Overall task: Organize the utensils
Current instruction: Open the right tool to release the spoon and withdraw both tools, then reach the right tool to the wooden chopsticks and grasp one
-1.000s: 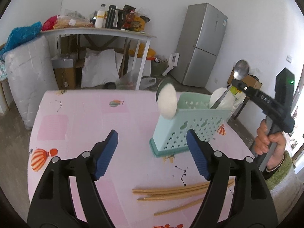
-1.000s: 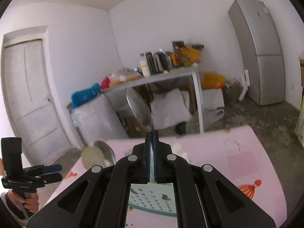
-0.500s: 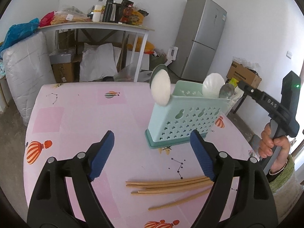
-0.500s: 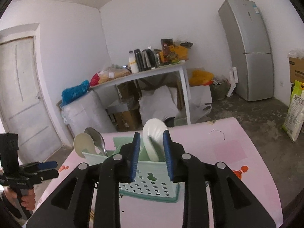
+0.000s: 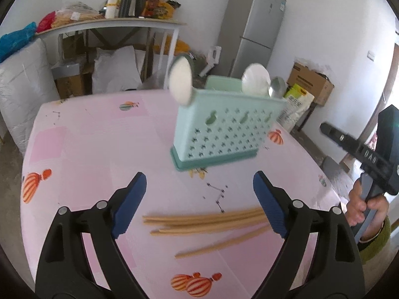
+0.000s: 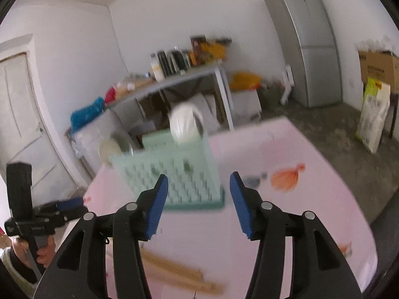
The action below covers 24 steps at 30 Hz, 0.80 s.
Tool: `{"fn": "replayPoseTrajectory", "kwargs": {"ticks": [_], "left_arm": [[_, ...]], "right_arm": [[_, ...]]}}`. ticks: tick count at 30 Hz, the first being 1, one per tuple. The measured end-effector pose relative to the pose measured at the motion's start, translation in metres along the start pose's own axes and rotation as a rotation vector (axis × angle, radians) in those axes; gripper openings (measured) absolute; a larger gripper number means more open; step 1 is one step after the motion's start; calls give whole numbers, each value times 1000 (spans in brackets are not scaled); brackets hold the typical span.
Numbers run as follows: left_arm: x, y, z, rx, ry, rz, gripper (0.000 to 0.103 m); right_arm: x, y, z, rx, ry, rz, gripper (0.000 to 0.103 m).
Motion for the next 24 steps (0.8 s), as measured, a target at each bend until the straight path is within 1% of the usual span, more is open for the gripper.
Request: {"fn": "replayPoseTrajectory", "kwargs": {"ticks": [3, 5, 10, 14, 18, 24], "left_arm": [[-7, 12, -1, 29, 12, -14, 84], [-12, 22, -3, 63, 23, -16, 84], [-21, 42, -4, 111, 46, 3, 85], [-29, 57, -5, 150, 62, 10, 85], [-37, 72, -3, 182, 78, -16, 85], [-44, 88, 2, 224, 130, 1, 84]], "right_arm": [[2, 23, 2, 64, 8, -22, 57], [6, 40, 3, 111, 2, -35, 61], [13, 66, 2, 199, 9, -8, 68], [16, 74, 0, 240, 6, -12, 70], [16, 81, -7, 281, -2, -9, 70], [19, 81, -19, 318, -25, 9, 70]]}}
Point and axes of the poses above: each gripper's, at about its wrist camera, not at the fingertips, and z roughly against the way its jaws point, x to its left, y to its underside, the point moved 5 cm from there along -z, roughly the way its jaws point, and after that the axes turned 14 degrees about -x, right-handed, at the moved point
